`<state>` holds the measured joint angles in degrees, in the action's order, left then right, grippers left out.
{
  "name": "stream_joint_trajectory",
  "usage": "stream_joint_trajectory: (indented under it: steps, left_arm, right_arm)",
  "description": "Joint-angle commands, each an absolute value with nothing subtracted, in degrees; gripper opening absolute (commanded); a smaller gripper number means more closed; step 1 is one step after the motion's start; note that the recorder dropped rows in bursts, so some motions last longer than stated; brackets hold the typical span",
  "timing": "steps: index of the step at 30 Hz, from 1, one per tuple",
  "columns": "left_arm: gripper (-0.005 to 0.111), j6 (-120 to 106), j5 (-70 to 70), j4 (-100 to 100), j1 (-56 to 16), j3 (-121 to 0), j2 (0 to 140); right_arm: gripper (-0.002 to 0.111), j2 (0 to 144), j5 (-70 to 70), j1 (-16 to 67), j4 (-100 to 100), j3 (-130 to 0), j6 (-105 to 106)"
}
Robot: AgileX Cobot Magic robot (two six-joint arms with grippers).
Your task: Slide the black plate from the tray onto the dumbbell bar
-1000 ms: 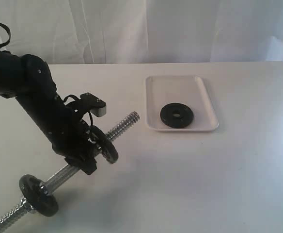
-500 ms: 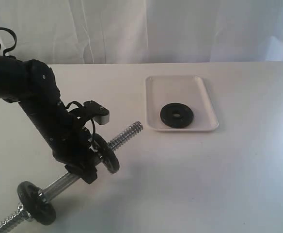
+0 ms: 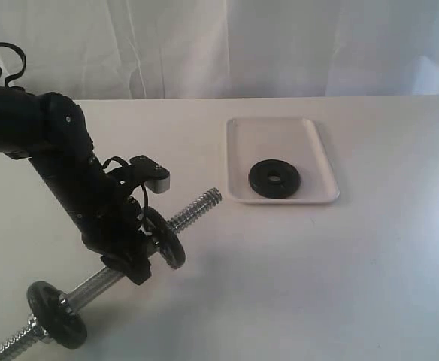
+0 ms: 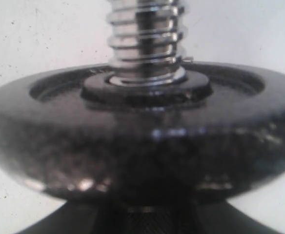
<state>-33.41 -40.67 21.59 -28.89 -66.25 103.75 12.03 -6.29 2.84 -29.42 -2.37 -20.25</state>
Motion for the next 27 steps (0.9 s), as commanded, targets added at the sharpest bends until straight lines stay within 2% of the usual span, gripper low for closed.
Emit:
stream_joint_trajectory:
  steps: [1,11,19,27]
  left_arm:
    - [0.000,-33.32,-41.66,25.21,-29.11,-66.77,101.32]
    - [0.000,-33.32,-35.56,25.21,-29.11,-66.77,101.32]
    - [0.000,-33.21,-36.22,25.21,-29.11,-66.77,101.32]
    - [0.000,-33.21,-36.68,25.37,-29.11,-66.77,101.32]
  right_arm:
    - [0.000,24.25,-1.72,2.96,-21.61,-12.08,-11.43]
    - [0.000,56.09,21.58,7.53,-20.57,-45.06,13.28]
    - [0.000,77.87,33.58,13.89,-20.18,-62.43,19.74]
    - [0.000,99.22,42.38,15.64,-15.42,-80.14,19.63]
